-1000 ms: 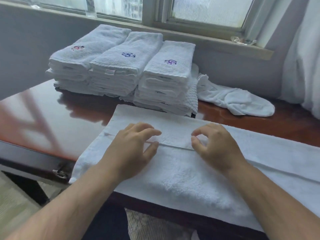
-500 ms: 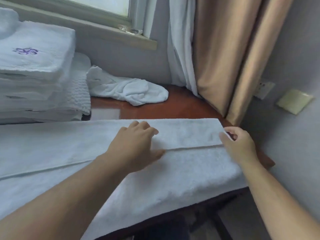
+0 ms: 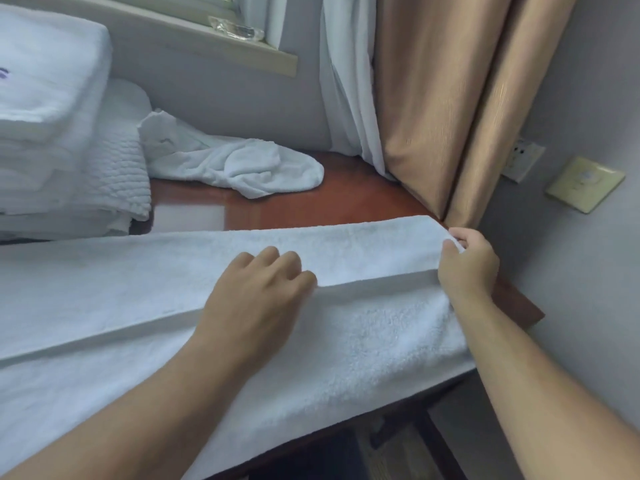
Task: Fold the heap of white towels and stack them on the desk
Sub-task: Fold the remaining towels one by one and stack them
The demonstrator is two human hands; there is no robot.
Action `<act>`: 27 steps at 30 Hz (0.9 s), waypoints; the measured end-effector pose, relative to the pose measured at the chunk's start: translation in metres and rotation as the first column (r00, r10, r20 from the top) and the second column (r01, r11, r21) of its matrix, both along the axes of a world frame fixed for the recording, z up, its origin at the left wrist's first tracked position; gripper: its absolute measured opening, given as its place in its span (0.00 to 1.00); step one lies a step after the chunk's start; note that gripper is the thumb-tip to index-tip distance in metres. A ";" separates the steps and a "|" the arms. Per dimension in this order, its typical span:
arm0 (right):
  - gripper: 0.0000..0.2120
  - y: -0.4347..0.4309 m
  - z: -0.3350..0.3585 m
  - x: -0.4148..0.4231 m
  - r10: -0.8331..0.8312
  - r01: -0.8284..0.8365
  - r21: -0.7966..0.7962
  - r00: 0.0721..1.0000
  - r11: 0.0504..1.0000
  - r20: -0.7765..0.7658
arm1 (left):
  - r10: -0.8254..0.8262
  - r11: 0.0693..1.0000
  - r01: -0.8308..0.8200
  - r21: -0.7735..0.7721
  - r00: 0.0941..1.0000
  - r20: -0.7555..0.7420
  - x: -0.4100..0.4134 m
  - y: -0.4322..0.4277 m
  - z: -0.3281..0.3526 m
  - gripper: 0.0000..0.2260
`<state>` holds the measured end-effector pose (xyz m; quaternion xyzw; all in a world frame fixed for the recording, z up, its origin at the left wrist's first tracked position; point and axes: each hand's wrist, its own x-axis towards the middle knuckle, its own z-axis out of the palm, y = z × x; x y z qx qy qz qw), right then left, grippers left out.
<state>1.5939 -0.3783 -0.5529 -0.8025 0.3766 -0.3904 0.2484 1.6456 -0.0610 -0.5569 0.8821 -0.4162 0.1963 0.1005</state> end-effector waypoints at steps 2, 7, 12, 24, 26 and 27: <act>0.14 -0.005 -0.002 0.000 0.004 -0.004 0.029 1.000 1.000 0.002 | -0.040 0.999 0.040 0.003 0.999 -0.022 0.000 0.001 -0.003 0.03; 0.17 -0.009 -0.005 -0.003 -0.044 0.013 -0.117 0.963 0.993 -0.267 | -0.083 0.995 0.072 -0.069 0.982 -0.169 0.005 0.007 -0.008 0.11; 0.21 0.002 -0.006 -0.018 0.148 -0.253 -0.096 0.789 0.963 -0.597 | -0.100 0.995 0.100 -0.018 0.947 -0.305 -0.008 0.017 -0.014 0.18; 0.39 0.041 -0.050 -0.134 0.509 -0.662 -0.393 0.746 0.639 -0.429 | -0.293 0.945 0.315 0.087 0.934 -0.203 -0.071 0.002 -0.005 0.27; 0.39 0.039 -0.062 -0.139 0.475 -0.672 -0.410 0.733 0.617 -0.487 | -0.283 0.938 0.310 0.158 0.944 -0.172 -0.074 0.002 -0.009 0.32; 0.35 0.039 -0.065 -0.139 0.464 -0.657 -0.445 0.750 0.608 -0.472 | -0.281 0.933 0.307 0.190 0.947 -0.153 -0.075 0.001 -0.010 0.33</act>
